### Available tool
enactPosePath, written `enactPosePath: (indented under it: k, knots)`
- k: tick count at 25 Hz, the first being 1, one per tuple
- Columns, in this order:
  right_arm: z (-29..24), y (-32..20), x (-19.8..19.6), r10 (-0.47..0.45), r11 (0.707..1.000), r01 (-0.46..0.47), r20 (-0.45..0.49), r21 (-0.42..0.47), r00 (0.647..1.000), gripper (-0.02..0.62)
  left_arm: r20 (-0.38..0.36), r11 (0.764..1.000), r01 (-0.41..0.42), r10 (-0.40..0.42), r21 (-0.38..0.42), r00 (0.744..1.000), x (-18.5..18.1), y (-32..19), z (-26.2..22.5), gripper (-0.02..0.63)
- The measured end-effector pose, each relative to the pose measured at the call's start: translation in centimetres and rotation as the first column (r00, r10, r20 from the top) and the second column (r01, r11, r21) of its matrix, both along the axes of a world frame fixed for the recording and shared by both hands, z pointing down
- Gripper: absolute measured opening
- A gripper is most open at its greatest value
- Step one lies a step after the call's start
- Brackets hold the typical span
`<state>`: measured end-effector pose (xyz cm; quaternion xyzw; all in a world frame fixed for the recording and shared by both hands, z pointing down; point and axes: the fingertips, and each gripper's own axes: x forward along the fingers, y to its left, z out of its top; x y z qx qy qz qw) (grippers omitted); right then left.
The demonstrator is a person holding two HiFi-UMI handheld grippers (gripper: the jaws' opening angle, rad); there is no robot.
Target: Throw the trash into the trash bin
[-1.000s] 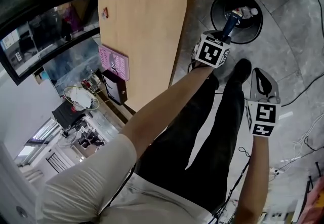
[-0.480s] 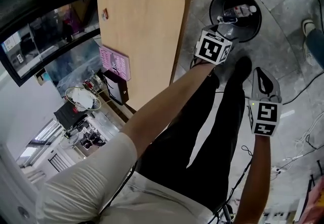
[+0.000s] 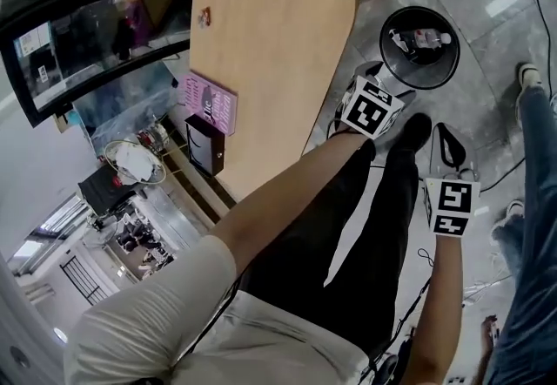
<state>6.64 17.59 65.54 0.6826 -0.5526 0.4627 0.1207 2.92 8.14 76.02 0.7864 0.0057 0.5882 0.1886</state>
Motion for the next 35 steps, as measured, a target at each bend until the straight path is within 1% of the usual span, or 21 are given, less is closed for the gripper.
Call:
enactPosePath:
  k: [4, 8, 11, 19, 22, 27, 33, 35]
  knots:
    - [-2.2, -2.4, -1.2, -0.04, 0.999, 0.04, -0.009, 0.016, 0.999, 0.011, -0.037, 1.0, -0.012, 0.013, 0.014, 0.999, -0.6, -1.3, -3.4, 0.379]
    - [-4.3, -4.7, -2.5, -0.087, 0.996, 0.088, -0.027, 0.023, 0.996, 0.011, -0.046, 1.0, -0.02, 0.021, 0.022, 0.999, -1.9, -3.3, -6.7, 0.379]
    - [-6.1, -7.1, -3.6, -0.129, 0.991, 0.131, -0.04, 0.035, 0.991, 0.011, -0.054, 0.999, 0.002, 0.0, 0.034, 0.999, -3.2, -6.0, -9.0, 0.379]
    - [-9.8, -13.5, -6.3, -0.226, 0.97, 0.232, -0.081, 0.067, 0.971, 0.011, -0.066, 0.993, 0.069, -0.062, 0.097, 0.996, -7.8, -13.6, -13.4, 0.379]
    - [-10.3, -15.7, -7.3, -0.253, 0.962, 0.26, -0.088, 0.079, 0.964, 0.011, -0.075, 0.986, 0.106, -0.097, 0.125, 0.992, -9.5, -16.8, -14.2, 0.379]
    - [-10.9, -18.8, -8.3, -0.256, 0.96, 0.263, -0.086, 0.094, 0.963, 0.011, -0.08, 0.972, 0.16, -0.149, 0.17, 0.986, -12.5, -22.2, -14.9, 0.379]
    - [-10.4, -21.0, -7.2, -0.229, 0.966, 0.238, -0.095, 0.099, 0.969, 0.011, -0.075, 0.95, 0.203, -0.19, 0.236, 0.979, -15.8, -28.7, -14.3, 0.379]
    - [-10.0, -21.8, -7.3, -0.246, 0.962, 0.256, -0.105, 0.094, 0.964, 0.011, -0.081, 0.94, 0.225, -0.212, 0.255, 0.974, -16.9, -31.2, -14.0, 0.379]
